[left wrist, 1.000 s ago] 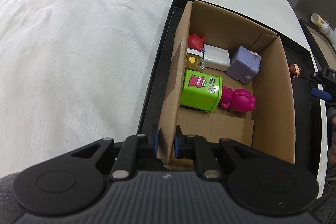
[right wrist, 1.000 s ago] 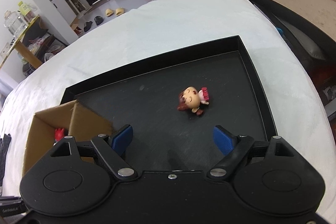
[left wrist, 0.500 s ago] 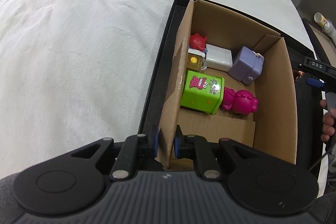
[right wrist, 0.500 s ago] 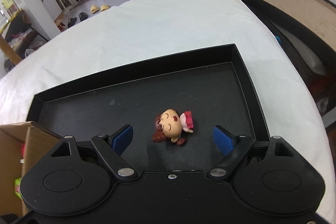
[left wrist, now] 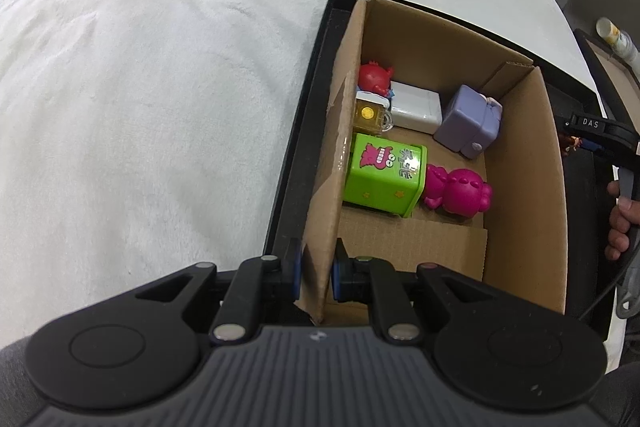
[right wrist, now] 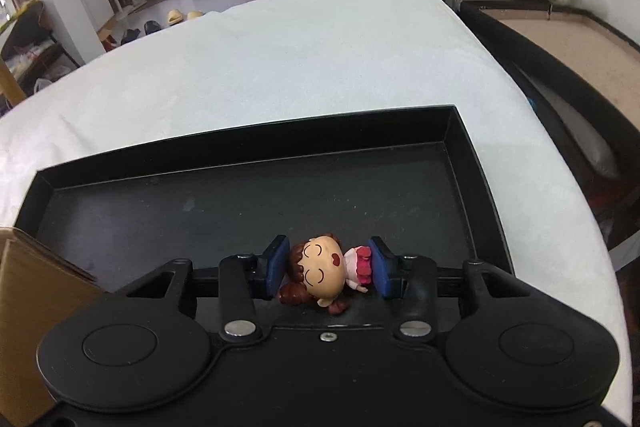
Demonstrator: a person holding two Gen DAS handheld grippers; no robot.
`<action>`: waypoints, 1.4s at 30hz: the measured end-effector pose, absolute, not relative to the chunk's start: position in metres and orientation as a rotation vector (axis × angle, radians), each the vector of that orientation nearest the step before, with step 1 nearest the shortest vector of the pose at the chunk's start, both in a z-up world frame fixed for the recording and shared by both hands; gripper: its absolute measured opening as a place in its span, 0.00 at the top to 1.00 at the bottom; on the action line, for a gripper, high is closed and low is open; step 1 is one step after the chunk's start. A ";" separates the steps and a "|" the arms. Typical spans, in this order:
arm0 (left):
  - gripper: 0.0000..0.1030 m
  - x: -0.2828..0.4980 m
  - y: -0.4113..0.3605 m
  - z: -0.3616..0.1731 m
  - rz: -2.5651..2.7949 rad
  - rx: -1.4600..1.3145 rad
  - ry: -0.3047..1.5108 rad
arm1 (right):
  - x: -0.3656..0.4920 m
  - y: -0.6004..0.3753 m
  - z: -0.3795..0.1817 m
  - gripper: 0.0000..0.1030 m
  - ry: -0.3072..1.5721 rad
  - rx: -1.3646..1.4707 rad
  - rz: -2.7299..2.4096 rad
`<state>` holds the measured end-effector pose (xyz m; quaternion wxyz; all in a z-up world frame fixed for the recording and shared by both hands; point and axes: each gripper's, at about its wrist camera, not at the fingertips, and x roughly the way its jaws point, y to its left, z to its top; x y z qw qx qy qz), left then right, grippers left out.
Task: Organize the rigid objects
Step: 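Carry the doll into the cardboard box and release it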
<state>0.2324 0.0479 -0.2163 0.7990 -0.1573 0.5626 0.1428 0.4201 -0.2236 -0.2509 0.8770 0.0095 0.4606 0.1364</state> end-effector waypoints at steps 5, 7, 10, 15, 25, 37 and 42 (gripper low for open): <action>0.87 0.232 0.047 -0.217 0.312 -0.332 1.206 | 0.411 -0.223 -0.245 0.59 0.973 0.031 0.306; 0.87 0.232 0.047 -0.217 0.312 -0.333 1.206 | 0.407 -0.224 -0.241 0.59 0.979 0.038 0.315; 0.87 0.233 0.047 -0.216 0.313 -0.331 1.207 | 0.402 -0.226 -0.235 0.59 0.983 0.046 0.327; 0.87 0.232 0.046 -0.217 0.314 -0.330 1.206 | 0.389 -0.233 -0.218 0.59 0.958 0.067 0.363; 0.87 0.231 0.046 -0.215 0.308 -0.331 1.201 | 0.363 -0.243 -0.197 0.59 0.962 0.099 0.380; 0.87 0.226 0.050 -0.214 0.286 -0.348 1.184 | 0.350 -0.245 -0.151 0.59 0.942 0.095 0.421; 0.87 0.225 0.053 -0.214 0.272 -0.354 1.178 | 0.349 -0.235 -0.129 0.59 0.917 0.094 0.444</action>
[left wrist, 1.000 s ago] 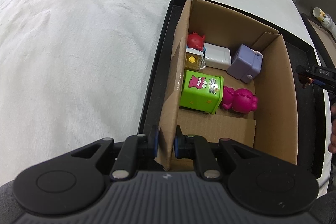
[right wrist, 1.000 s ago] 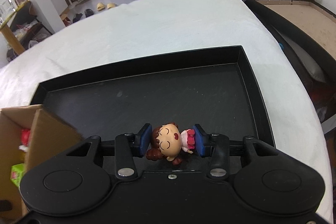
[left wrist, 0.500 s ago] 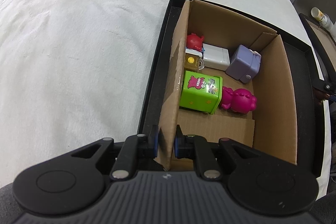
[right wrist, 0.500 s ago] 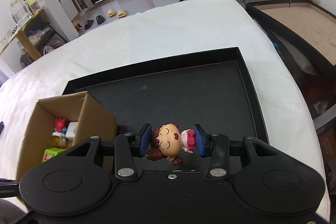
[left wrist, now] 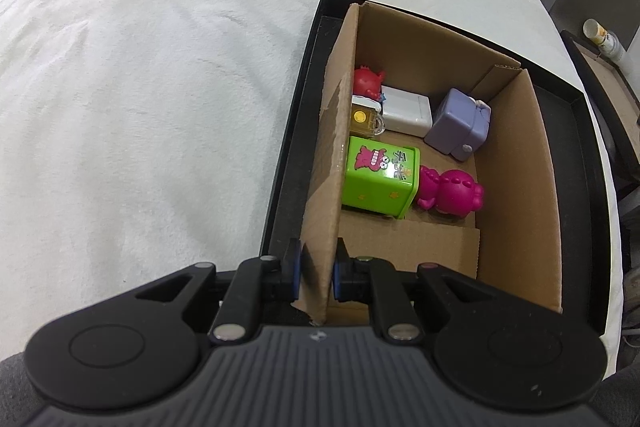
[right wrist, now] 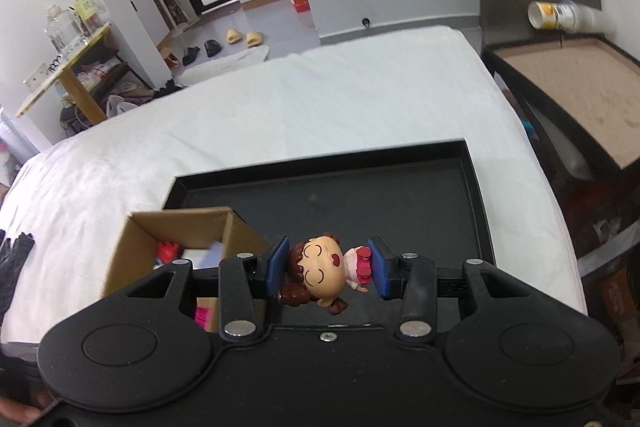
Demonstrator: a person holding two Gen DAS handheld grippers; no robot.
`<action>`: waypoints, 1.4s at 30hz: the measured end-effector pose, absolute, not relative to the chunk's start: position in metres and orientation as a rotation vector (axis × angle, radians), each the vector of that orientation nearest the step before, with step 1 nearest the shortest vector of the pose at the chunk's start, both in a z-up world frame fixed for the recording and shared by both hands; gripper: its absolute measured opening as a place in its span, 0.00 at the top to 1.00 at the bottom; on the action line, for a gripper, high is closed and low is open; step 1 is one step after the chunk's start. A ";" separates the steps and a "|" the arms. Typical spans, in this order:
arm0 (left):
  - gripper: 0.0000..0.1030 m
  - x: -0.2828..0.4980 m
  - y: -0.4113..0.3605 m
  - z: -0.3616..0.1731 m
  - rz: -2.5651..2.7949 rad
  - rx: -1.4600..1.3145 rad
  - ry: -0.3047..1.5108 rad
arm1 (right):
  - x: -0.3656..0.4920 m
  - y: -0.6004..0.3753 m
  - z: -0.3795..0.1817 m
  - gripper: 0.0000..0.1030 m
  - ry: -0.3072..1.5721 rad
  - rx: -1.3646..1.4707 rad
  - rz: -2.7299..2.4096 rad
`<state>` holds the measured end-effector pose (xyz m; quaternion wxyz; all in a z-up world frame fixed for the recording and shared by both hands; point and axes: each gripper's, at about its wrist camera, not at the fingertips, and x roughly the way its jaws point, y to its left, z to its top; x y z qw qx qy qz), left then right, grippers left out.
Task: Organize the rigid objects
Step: 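Carry the doll into the cardboard box and release it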
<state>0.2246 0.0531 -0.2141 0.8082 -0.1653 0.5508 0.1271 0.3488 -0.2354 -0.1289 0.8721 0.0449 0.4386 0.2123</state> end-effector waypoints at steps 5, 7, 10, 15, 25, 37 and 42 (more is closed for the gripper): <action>0.87 0.223 0.058 -0.216 0.254 -0.364 1.172 | 0.348 -0.222 -0.117 0.59 0.901 0.085 0.455; 0.87 0.222 0.059 -0.216 0.247 -0.367 1.171 | 0.346 -0.215 -0.115 0.59 0.900 0.084 0.460; 0.87 0.222 0.060 -0.216 0.238 -0.371 1.169 | 0.344 -0.204 -0.113 0.59 0.901 0.071 0.470; 0.86 0.223 0.061 -0.216 0.227 -0.367 1.155 | 0.338 -0.188 -0.112 0.59 0.906 0.071 0.476; 0.85 0.222 0.063 -0.221 0.187 -0.386 1.143 | 0.331 -0.152 -0.120 0.59 0.938 0.055 0.499; 0.85 0.221 0.066 -0.221 0.169 -0.389 1.146 | 0.333 -0.108 -0.139 0.50 0.972 0.063 0.532; 0.85 0.221 0.066 -0.221 0.167 -0.393 1.145 | 0.331 -0.110 -0.141 0.48 0.994 0.058 0.528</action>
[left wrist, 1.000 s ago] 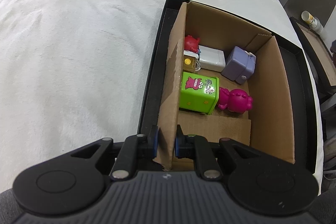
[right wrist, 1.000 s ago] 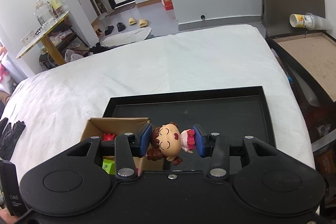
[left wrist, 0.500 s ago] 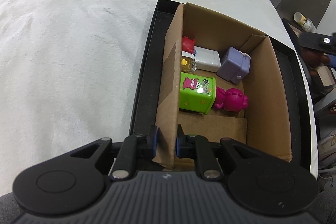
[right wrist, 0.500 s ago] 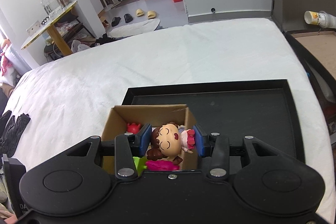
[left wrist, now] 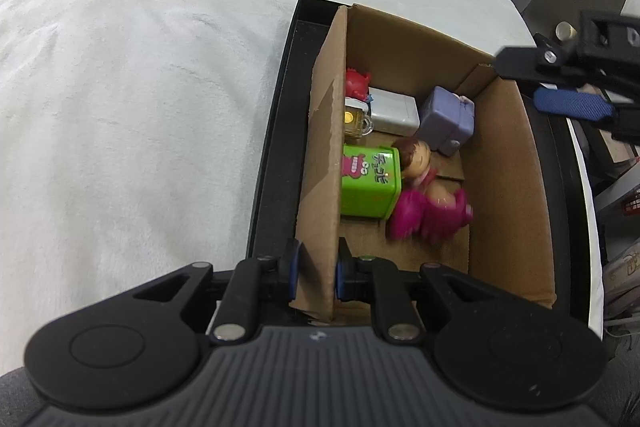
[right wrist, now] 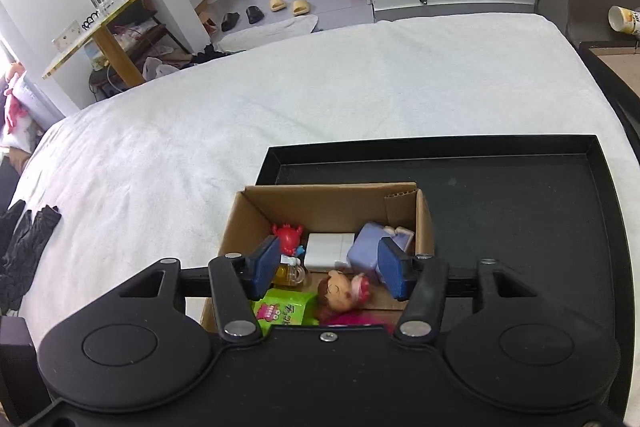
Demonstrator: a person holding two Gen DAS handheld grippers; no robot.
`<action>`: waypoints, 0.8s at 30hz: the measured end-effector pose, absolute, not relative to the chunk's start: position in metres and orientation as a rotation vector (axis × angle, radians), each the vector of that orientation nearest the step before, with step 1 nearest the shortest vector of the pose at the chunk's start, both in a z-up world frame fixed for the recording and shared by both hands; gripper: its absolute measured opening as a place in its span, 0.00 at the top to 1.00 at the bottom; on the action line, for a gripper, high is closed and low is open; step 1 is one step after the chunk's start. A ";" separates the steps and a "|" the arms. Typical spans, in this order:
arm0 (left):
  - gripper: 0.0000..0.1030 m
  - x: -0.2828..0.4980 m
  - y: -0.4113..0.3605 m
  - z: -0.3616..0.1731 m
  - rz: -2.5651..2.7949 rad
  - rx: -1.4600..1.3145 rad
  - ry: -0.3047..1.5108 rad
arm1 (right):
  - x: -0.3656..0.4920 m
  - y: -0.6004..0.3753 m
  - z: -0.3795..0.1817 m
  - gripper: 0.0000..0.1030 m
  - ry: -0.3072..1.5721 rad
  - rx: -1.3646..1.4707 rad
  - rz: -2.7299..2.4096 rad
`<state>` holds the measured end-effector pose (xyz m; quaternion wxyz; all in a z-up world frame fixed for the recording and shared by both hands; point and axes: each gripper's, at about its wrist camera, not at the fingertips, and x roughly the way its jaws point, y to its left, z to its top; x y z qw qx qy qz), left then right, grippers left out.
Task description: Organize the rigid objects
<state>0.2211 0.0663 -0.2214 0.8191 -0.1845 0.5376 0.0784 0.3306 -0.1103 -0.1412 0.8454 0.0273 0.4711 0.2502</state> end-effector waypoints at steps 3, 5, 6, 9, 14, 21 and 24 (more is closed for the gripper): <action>0.85 0.222 0.066 -0.222 0.168 -0.390 1.149 | 0.328 -0.120 -0.139 0.48 0.997 0.066 0.516; 0.85 0.223 0.066 -0.221 0.171 -0.388 1.150 | 0.327 -0.126 -0.138 0.47 1.000 0.073 0.506; 0.85 0.223 0.066 -0.221 0.172 -0.386 1.151 | 0.326 -0.128 -0.136 0.47 1.001 0.079 0.503; 0.85 0.224 0.065 -0.221 0.175 -0.387 1.154 | 0.322 -0.139 -0.134 0.46 0.998 0.090 0.494; 0.84 0.227 0.063 -0.219 0.184 -0.380 1.170 | 0.316 -0.152 -0.133 0.41 0.992 0.120 0.474; 0.85 0.224 0.060 -0.206 0.202 -0.374 1.156 | 0.310 -0.170 -0.135 0.34 1.000 0.151 0.448; 0.85 0.221 0.059 -0.196 0.212 -0.356 1.143 | 0.305 -0.176 -0.130 0.29 0.987 0.161 0.452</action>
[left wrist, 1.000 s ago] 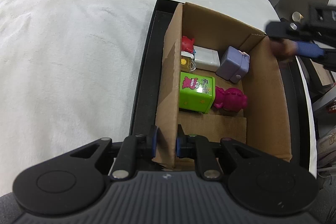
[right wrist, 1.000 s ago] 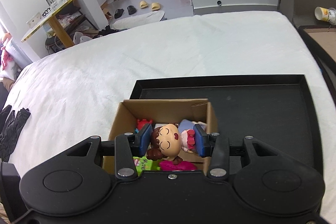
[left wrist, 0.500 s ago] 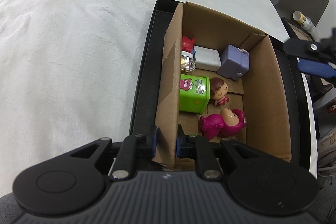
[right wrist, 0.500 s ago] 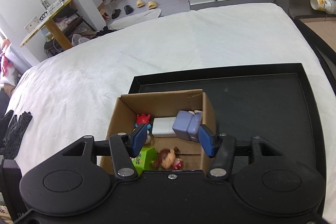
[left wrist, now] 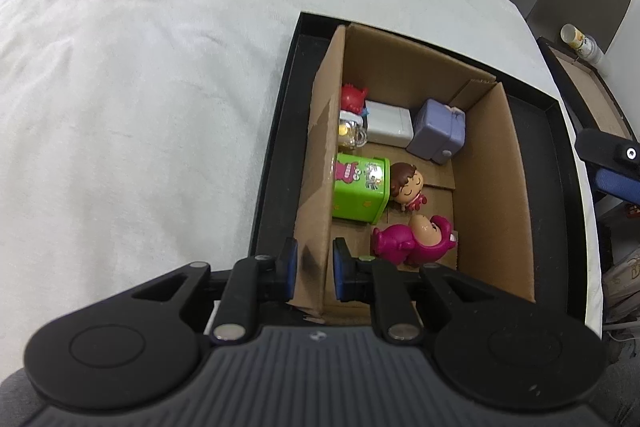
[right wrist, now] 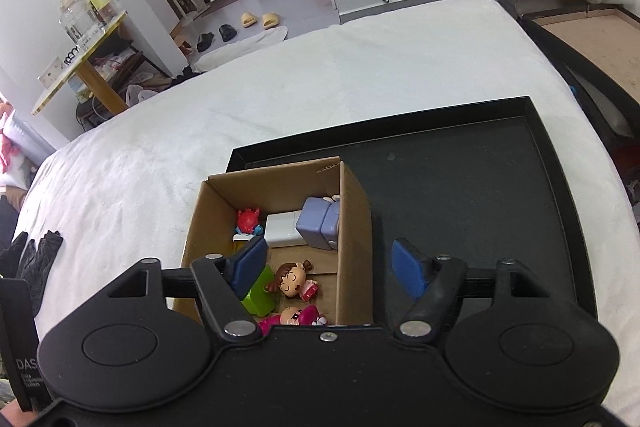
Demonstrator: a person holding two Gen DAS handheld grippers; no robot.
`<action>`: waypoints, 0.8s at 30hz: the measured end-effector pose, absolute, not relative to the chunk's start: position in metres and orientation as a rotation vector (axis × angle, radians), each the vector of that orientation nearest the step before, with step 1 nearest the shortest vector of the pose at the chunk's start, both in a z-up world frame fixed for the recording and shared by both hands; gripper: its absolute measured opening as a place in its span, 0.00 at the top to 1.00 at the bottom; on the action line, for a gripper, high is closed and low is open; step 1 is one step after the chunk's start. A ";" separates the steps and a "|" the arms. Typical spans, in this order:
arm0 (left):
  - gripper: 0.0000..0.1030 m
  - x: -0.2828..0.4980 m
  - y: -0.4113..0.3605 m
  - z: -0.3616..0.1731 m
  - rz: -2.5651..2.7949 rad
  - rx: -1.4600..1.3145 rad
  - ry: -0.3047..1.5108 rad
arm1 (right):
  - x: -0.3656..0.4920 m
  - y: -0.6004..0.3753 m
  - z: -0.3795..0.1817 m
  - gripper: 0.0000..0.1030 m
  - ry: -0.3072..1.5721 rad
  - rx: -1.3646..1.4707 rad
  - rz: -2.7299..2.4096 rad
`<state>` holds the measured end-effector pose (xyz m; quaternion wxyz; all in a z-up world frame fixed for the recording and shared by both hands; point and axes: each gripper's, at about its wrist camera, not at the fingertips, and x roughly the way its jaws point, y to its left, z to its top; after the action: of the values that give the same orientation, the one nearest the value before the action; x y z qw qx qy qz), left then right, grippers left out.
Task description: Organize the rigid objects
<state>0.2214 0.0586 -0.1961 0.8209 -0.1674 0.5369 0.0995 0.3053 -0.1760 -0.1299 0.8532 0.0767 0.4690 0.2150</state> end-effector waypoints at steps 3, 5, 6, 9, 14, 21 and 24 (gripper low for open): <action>0.85 0.218 0.057 -0.184 0.220 -0.346 1.125 | 0.302 -0.182 -0.125 0.27 0.978 0.175 0.465; 0.85 0.215 0.055 -0.175 0.222 -0.338 1.111 | 0.300 -0.185 -0.122 0.26 0.975 0.180 0.470; 0.85 0.213 0.053 -0.171 0.222 -0.333 1.103 | 0.299 -0.187 -0.121 0.26 0.973 0.179 0.472; 0.85 0.208 0.049 -0.158 0.223 -0.326 1.084 | 0.294 -0.192 -0.116 0.21 0.967 0.177 0.475; 0.84 0.198 0.042 -0.136 0.223 -0.316 1.060 | 0.285 -0.200 -0.104 0.14 0.951 0.181 0.476; 0.53 0.182 0.033 -0.107 0.221 -0.319 1.033 | 0.269 -0.214 -0.086 0.02 0.919 0.187 0.463; 0.36 0.173 0.031 -0.093 0.228 -0.311 1.007 | 0.262 -0.219 -0.078 0.00 0.901 0.181 0.456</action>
<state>0.1735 0.0313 -0.0928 0.8582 -0.1483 0.4793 0.1086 0.2619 -0.2187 -0.0775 0.8713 0.0865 0.4311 0.2180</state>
